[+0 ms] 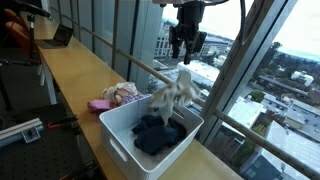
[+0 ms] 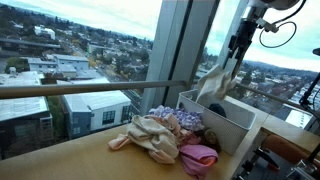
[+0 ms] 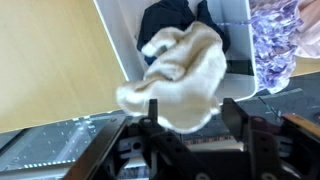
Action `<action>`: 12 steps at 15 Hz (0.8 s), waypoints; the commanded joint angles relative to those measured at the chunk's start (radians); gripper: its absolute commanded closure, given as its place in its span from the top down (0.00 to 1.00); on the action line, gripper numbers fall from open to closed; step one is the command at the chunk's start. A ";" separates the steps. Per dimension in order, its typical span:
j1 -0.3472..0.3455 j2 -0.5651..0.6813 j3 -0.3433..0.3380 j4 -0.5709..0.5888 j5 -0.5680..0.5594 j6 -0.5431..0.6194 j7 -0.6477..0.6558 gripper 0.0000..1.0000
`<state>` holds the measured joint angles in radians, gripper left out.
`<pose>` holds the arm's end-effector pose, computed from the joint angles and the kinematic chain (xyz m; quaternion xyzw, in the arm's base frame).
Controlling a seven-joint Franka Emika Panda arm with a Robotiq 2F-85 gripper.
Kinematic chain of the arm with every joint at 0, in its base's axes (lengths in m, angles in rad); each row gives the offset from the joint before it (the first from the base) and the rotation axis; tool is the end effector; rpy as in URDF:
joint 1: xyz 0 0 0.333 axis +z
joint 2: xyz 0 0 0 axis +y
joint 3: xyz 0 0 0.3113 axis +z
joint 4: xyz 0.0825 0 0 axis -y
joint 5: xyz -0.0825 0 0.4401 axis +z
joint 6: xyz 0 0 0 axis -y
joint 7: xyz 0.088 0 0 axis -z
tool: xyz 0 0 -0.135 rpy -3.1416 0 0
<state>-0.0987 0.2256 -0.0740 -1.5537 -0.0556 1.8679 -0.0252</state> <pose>0.6865 -0.1218 0.4815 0.9962 -0.0653 0.0409 0.0394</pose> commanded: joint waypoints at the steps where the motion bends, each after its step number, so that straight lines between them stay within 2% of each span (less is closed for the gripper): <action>1: 0.026 -0.029 0.014 -0.028 -0.011 0.012 0.003 0.98; 7: 0.130 -0.042 0.097 -0.147 -0.004 0.081 0.023 1.00; 12: 0.239 0.044 0.175 -0.229 -0.045 0.200 0.044 1.00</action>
<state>0.0977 0.2286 0.0715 -1.7402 -0.0603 1.9980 0.0081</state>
